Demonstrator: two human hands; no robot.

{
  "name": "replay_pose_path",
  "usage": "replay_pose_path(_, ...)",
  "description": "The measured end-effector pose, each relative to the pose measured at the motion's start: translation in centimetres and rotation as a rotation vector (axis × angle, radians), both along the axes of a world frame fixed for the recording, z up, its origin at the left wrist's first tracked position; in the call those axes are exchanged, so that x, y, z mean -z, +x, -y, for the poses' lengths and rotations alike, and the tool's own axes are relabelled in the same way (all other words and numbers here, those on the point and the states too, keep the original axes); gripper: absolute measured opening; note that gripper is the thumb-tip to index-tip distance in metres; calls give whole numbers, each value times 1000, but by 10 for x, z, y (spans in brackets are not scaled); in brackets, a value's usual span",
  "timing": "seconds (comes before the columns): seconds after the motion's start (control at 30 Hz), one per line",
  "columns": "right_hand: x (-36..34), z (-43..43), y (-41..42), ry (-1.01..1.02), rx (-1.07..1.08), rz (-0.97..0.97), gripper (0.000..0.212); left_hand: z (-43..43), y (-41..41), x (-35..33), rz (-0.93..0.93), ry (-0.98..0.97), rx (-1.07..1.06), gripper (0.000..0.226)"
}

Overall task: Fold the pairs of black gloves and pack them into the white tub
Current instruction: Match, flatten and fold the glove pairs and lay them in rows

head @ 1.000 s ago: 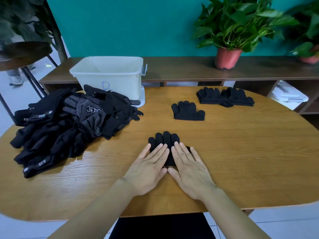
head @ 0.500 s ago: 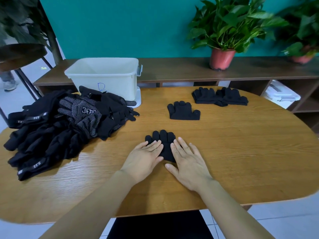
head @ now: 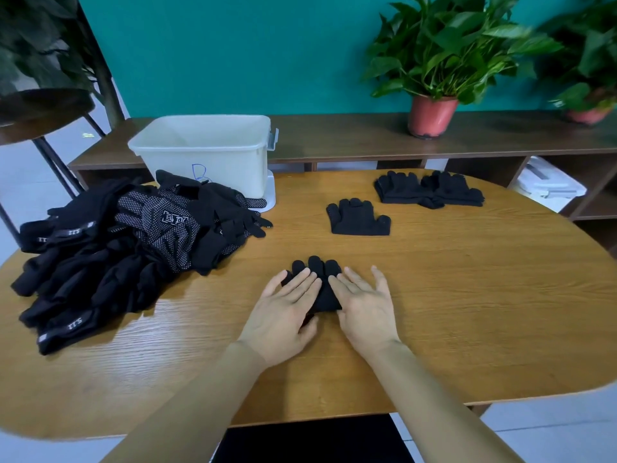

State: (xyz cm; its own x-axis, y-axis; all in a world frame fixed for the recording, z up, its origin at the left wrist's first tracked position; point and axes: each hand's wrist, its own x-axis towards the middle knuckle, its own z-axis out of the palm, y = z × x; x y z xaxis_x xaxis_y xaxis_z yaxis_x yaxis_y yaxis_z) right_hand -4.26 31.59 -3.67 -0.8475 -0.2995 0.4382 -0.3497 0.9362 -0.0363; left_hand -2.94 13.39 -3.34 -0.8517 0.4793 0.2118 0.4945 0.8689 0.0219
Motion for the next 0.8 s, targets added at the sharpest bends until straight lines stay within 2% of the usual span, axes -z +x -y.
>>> replay_pose_path(0.2,-3,-1,-1,46,-15,24,69,-10,-20,1,-151,-4,-91,71)
replay_pose_path(0.37,-2,0,-9,61,-8,-20,56,-8,-26,-1,-199,-18,-67,72)
replay_pose_path(0.57,-44,-12,-37,51,-9,-47,53,-14,-58,-46,-249,-31,-30,74)
replay_pose_path(0.67,-76,-22,-54,98,28,-24,45,-28,-77,-79,-212,-101,-51,73)
replay_pose_path(0.8,-115,-38,-83,120,47,122,38,-48,-110,-109,-110,-141,-70,64)
